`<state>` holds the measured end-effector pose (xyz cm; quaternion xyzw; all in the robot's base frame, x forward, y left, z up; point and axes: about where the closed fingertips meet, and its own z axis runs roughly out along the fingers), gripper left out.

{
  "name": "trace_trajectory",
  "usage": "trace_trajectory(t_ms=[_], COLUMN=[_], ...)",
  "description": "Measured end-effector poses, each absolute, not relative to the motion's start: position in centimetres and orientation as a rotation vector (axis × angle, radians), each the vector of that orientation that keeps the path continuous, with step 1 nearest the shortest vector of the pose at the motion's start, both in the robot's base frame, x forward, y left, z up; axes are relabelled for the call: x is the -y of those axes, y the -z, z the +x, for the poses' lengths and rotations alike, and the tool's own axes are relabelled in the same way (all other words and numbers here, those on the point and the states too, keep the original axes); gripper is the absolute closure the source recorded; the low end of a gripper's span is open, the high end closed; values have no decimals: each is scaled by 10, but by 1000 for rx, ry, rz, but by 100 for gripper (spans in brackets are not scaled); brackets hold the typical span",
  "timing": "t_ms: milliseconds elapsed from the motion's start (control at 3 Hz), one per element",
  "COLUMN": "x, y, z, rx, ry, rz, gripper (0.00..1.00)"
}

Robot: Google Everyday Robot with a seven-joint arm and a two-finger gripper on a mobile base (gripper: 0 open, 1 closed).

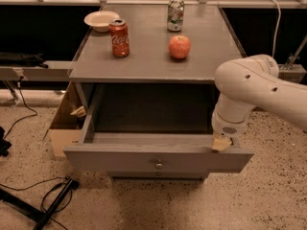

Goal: Open top drawer

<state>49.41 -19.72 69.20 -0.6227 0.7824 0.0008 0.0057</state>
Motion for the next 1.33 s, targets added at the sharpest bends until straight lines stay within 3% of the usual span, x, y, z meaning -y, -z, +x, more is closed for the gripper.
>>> trace_trajectory(t_ms=[667, 1000, 1333], x=[174, 176, 177], y=[-709, -698, -691], z=[527, 529, 515], rx=[-2282, -2310, -2386], ry=[98, 50, -51], rz=[-1994, -1993, -1993], gripper=[13, 0, 0])
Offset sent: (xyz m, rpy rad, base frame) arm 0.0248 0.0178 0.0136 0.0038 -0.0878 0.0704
